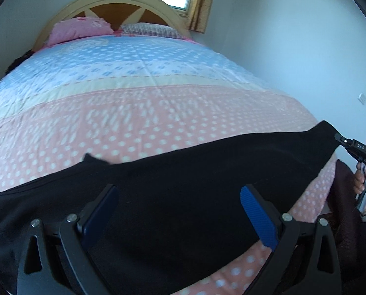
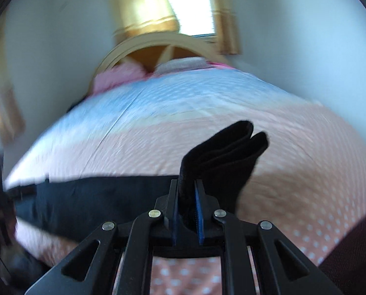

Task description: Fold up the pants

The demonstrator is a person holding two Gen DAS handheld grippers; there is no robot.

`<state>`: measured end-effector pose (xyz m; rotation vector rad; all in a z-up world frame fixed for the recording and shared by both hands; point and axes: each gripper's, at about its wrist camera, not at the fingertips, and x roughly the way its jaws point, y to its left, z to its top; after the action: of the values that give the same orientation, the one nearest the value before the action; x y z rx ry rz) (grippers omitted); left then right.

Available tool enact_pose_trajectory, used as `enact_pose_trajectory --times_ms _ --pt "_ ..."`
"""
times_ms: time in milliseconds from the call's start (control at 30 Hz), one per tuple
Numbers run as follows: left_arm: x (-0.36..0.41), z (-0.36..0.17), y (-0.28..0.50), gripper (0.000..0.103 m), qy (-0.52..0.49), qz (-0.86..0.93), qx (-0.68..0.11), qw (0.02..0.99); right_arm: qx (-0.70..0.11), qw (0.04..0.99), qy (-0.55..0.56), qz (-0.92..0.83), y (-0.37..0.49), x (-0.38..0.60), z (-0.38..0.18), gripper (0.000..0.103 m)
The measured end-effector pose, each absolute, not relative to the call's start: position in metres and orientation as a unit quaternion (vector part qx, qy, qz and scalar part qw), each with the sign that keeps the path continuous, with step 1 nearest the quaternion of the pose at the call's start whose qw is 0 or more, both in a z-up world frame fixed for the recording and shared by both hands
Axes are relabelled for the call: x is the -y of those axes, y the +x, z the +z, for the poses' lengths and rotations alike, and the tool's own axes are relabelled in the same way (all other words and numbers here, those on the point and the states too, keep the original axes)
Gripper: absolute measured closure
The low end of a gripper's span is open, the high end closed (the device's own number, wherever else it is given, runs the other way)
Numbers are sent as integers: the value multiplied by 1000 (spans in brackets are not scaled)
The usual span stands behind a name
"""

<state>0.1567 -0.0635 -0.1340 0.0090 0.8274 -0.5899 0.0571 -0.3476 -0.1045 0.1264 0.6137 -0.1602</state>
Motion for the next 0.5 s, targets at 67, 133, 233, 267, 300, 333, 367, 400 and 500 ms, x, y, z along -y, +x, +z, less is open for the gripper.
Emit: enact_pose_trajectory --times_ms 67,133,233,267,300,333,367,400,500 --pt "76 -131 155 2 5 -297 -393 870 -317 946 17 -60 72 318 -115 91" --pt "87 -129 154 2 2 -315 -393 864 -339 940 -2 -33 85 298 -131 91" --pt "102 -127 152 2 -5 -336 -396 855 -371 929 -5 -1 100 286 -154 91" --pt "106 -126 152 2 -4 -340 -395 853 -384 923 -3 8 104 285 -159 87" --pt "111 -126 151 2 -1 -344 -395 852 -395 918 -1 20 107 286 -163 85" --pt "116 -125 149 2 1 -349 -394 850 -389 921 2 29 104 289 -162 80" --pt "121 -125 148 2 1 -356 -395 847 -382 923 9 36 100 292 -159 74" --pt "126 -125 148 2 1 -362 -396 844 -374 926 19 43 98 296 -153 70" --pt "144 -128 148 3 -2 -383 -402 832 -320 943 77 54 80 324 -133 54"
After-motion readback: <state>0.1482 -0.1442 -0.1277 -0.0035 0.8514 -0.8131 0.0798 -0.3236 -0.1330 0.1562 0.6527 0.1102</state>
